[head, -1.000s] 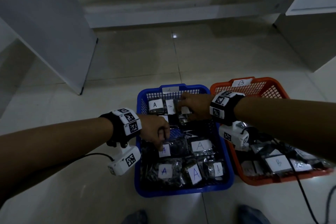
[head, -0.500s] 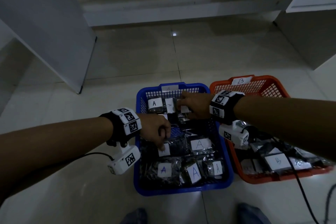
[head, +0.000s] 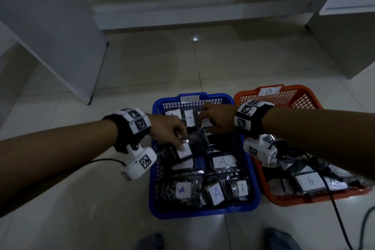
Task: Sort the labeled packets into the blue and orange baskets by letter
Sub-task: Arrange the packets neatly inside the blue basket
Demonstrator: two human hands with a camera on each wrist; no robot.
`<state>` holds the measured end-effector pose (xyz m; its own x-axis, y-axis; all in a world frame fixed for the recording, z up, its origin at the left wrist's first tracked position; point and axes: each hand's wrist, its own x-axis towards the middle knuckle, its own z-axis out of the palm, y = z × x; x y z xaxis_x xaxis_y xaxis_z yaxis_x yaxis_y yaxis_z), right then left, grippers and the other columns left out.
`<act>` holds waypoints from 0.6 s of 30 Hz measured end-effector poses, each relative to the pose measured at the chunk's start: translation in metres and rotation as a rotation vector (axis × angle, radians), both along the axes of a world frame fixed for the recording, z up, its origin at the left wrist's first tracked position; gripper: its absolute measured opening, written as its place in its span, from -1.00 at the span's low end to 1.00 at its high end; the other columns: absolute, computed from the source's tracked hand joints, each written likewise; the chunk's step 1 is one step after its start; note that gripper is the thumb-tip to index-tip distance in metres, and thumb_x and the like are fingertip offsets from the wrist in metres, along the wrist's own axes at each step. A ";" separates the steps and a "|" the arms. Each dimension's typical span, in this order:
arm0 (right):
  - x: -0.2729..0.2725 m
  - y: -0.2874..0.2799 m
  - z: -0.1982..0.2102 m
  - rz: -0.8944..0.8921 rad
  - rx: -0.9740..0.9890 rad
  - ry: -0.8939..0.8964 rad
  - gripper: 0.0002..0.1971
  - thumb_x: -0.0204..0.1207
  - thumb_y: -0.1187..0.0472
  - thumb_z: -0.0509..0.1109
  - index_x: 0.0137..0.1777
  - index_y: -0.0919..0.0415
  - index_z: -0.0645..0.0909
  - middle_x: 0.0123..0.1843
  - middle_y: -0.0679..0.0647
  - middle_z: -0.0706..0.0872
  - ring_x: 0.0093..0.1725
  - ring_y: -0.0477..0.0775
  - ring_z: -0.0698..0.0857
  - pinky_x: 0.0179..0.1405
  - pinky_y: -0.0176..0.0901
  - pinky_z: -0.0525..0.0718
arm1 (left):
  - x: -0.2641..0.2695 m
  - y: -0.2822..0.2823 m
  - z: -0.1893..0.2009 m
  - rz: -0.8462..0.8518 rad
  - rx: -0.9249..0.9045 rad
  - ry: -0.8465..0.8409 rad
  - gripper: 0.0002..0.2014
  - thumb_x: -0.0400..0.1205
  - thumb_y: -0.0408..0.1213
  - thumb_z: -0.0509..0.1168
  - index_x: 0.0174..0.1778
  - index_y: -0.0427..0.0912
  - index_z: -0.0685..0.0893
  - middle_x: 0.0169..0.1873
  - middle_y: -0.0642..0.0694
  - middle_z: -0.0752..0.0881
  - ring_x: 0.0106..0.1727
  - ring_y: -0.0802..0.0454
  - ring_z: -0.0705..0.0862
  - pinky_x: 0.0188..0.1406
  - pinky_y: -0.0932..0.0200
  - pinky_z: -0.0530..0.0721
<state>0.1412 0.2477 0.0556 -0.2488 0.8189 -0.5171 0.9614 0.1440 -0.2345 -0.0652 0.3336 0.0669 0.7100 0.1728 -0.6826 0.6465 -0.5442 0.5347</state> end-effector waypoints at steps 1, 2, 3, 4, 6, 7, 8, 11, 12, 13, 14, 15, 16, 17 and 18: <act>0.000 0.000 0.000 0.012 0.004 0.006 -0.58 0.66 0.10 0.39 0.50 0.09 0.50 0.41 0.08 0.44 0.15 0.00 0.48 0.17 -0.28 0.46 | -0.001 0.009 0.005 0.064 0.007 -0.025 -0.71 0.57 -0.10 0.50 0.18 -0.07 0.73 0.05 0.03 0.78 0.04 0.10 0.73 0.06 0.17 0.71; 0.000 0.000 0.000 0.018 0.008 0.013 -0.60 0.67 0.13 0.37 0.49 0.12 0.51 0.41 0.06 0.45 0.13 -0.04 0.43 0.10 -0.38 0.37 | -0.002 0.018 0.008 0.136 0.028 -0.051 -0.71 0.57 -0.10 0.50 0.18 -0.06 0.73 0.03 0.03 0.79 0.03 0.09 0.75 0.06 0.13 0.73; 0.000 0.000 -0.001 0.007 0.013 0.020 -0.59 0.66 0.15 0.38 0.49 0.14 0.51 0.41 0.08 0.46 0.15 -0.02 0.44 0.09 -0.39 0.35 | -0.004 0.026 0.010 0.206 0.055 -0.071 -0.71 0.57 -0.11 0.50 0.19 -0.06 0.74 0.01 0.02 0.80 0.00 0.08 0.76 0.04 0.11 0.73; 0.000 0.000 -0.001 -0.012 0.020 0.032 -0.55 0.65 0.16 0.40 0.52 0.14 0.49 0.41 0.12 0.46 0.21 0.05 0.50 0.14 -0.31 0.42 | -0.005 0.032 0.011 0.269 0.078 -0.085 -0.71 0.57 -0.13 0.51 0.19 -0.06 0.74 -0.02 0.01 0.80 -0.02 0.06 0.76 0.01 0.11 0.72; -0.001 0.000 -0.002 -0.027 0.025 0.028 -0.49 0.63 0.15 0.42 0.57 0.12 0.46 0.40 0.15 0.45 0.29 0.16 0.56 0.23 -0.12 0.54 | -0.008 0.038 0.012 0.347 0.088 -0.083 -0.76 0.57 -0.18 0.50 0.15 -0.09 0.76 -0.03 -0.04 0.80 -0.09 0.05 0.74 -0.13 0.18 0.68; 0.000 0.000 -0.003 -0.027 0.025 0.018 -0.48 0.63 0.15 0.42 0.57 0.12 0.46 0.40 0.14 0.45 0.30 0.17 0.56 0.23 -0.09 0.55 | -0.009 0.038 0.010 0.364 0.082 -0.075 -0.77 0.58 -0.19 0.50 0.14 -0.11 0.76 -0.04 -0.06 0.80 -0.13 0.05 0.72 -0.22 0.22 0.63; 0.001 0.000 -0.004 -0.024 0.024 0.013 -0.50 0.62 0.14 0.43 0.56 0.11 0.47 0.39 0.14 0.46 0.29 0.18 0.57 0.23 -0.08 0.56 | -0.009 0.039 0.008 0.379 0.076 -0.069 -0.77 0.59 -0.19 0.49 0.14 -0.13 0.76 -0.06 -0.08 0.79 -0.18 0.06 0.69 -0.28 0.24 0.59; 0.001 -0.001 -0.004 -0.031 0.027 0.020 -0.52 0.60 0.13 0.46 0.52 0.08 0.51 0.37 0.16 0.45 0.22 0.21 0.62 0.23 0.01 0.62 | -0.011 0.037 0.008 0.429 0.079 -0.061 -0.77 0.60 -0.18 0.48 0.14 -0.13 0.75 -0.06 -0.07 0.78 -0.14 0.04 0.71 -0.24 0.19 0.63; 0.002 -0.001 -0.004 -0.031 0.027 0.021 -0.51 0.60 0.13 0.46 0.52 0.08 0.51 0.36 0.16 0.45 0.21 0.21 0.62 0.22 0.00 0.62 | -0.011 0.038 0.009 0.437 0.080 -0.062 -0.77 0.60 -0.17 0.49 0.14 -0.12 0.76 -0.03 -0.08 0.79 -0.07 0.01 0.74 -0.15 0.14 0.69; 0.002 -0.001 -0.005 -0.033 0.023 0.023 -0.51 0.60 0.13 0.46 0.53 0.08 0.51 0.36 0.15 0.45 0.21 0.21 0.62 0.23 0.01 0.62 | -0.011 0.038 0.011 0.434 0.080 -0.058 -0.76 0.59 -0.17 0.49 0.15 -0.11 0.76 0.00 -0.08 0.79 -0.01 -0.02 0.76 -0.05 0.10 0.73; 0.002 -0.001 -0.005 -0.035 0.016 0.022 -0.51 0.61 0.13 0.45 0.53 0.08 0.51 0.36 0.15 0.45 0.21 0.21 0.62 0.24 0.03 0.63 | -0.011 0.038 0.013 0.421 0.078 -0.056 -0.75 0.59 -0.17 0.49 0.17 -0.09 0.75 0.02 -0.07 0.79 0.02 -0.02 0.76 -0.01 0.11 0.73; 0.002 -0.001 -0.005 -0.038 0.015 0.023 -0.52 0.61 0.13 0.45 0.53 0.08 0.51 0.36 0.15 0.45 0.22 0.21 0.62 0.25 0.04 0.63 | -0.012 0.038 0.015 0.397 0.077 -0.050 -0.74 0.59 -0.18 0.49 0.19 -0.08 0.74 0.02 -0.06 0.78 0.01 -0.02 0.75 -0.04 0.13 0.73; 0.001 0.000 -0.003 -0.039 0.013 0.024 -0.52 0.62 0.13 0.44 0.53 0.09 0.51 0.36 0.16 0.45 0.23 0.21 0.61 0.26 0.03 0.62 | -0.012 0.037 0.017 0.367 0.079 -0.043 -0.72 0.60 -0.19 0.48 0.22 -0.07 0.73 0.03 -0.06 0.78 0.01 -0.02 0.75 -0.07 0.13 0.73; 0.001 0.000 -0.003 -0.038 0.017 0.031 -0.53 0.63 0.13 0.43 0.53 0.10 0.51 0.36 0.16 0.45 0.24 0.20 0.61 0.26 0.00 0.61 | -0.012 0.035 0.018 0.333 0.081 -0.032 -0.71 0.60 -0.19 0.48 0.25 -0.05 0.72 0.04 -0.06 0.77 0.04 -0.04 0.74 -0.03 0.11 0.74; 0.001 0.000 -0.002 -0.040 0.018 0.041 -0.54 0.63 0.13 0.43 0.52 0.10 0.51 0.37 0.15 0.45 0.25 0.18 0.60 0.26 -0.01 0.60 | -0.012 0.034 0.018 0.302 0.084 -0.025 -0.70 0.61 -0.20 0.47 0.27 -0.04 0.72 0.04 -0.05 0.76 0.06 -0.05 0.74 0.00 0.10 0.75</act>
<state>0.1425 0.2473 0.0536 -0.2368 0.8375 -0.4925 0.9560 0.1105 -0.2718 -0.0770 0.3676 0.0853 0.6344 0.4335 -0.6400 0.7728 -0.3724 0.5138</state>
